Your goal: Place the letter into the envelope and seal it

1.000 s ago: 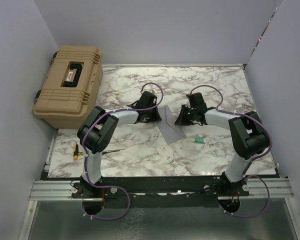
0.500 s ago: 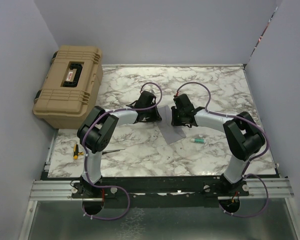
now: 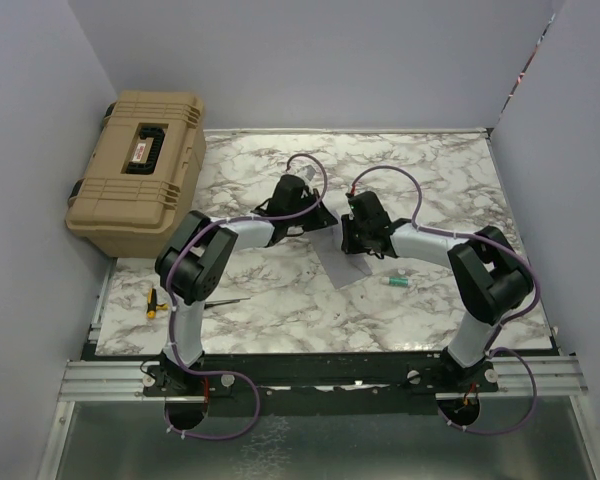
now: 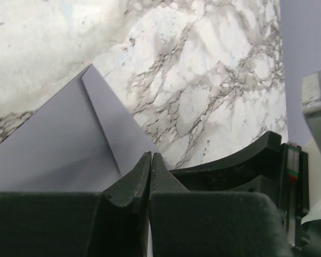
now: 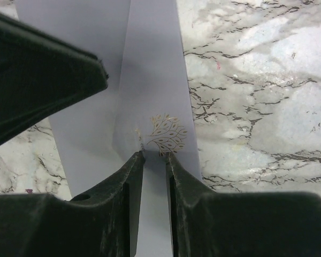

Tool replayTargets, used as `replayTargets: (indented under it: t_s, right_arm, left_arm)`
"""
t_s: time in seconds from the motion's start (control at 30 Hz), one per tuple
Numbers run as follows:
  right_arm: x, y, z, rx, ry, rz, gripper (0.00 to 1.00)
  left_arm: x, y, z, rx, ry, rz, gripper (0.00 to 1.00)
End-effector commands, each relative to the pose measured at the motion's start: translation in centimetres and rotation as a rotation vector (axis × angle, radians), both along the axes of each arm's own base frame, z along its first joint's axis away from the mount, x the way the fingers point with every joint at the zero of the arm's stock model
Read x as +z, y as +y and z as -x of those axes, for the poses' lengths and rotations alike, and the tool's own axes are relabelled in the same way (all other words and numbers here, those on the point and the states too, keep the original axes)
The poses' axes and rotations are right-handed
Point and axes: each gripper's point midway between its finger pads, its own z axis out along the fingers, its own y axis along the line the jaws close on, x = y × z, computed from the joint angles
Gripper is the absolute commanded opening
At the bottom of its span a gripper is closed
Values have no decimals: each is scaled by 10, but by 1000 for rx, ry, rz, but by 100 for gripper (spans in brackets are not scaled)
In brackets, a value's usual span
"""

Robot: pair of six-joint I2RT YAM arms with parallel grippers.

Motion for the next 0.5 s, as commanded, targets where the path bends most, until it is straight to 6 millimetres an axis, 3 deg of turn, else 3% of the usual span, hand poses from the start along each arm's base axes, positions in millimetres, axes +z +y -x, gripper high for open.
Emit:
replayTargets:
  t_s: [0.0, 0.17, 0.33, 0.47]
  right_arm:
    - [-40, -24, 32, 15, 124, 107, 29]
    - [-33, -24, 30, 29, 103, 102, 28]
    - [-20, -19, 25, 83, 66, 101, 27]
    - [-16, -19, 21, 110, 49, 119, 27]
  left_arm:
    - [-6, -14, -12, -36, -38, 30, 1]
    - [-33, -15, -19, -40, -26, -8, 1]
    - [-56, -5, -33, -28, -33, -81, 1]
    - [-74, 7, -32, 2, 5, -113, 1]
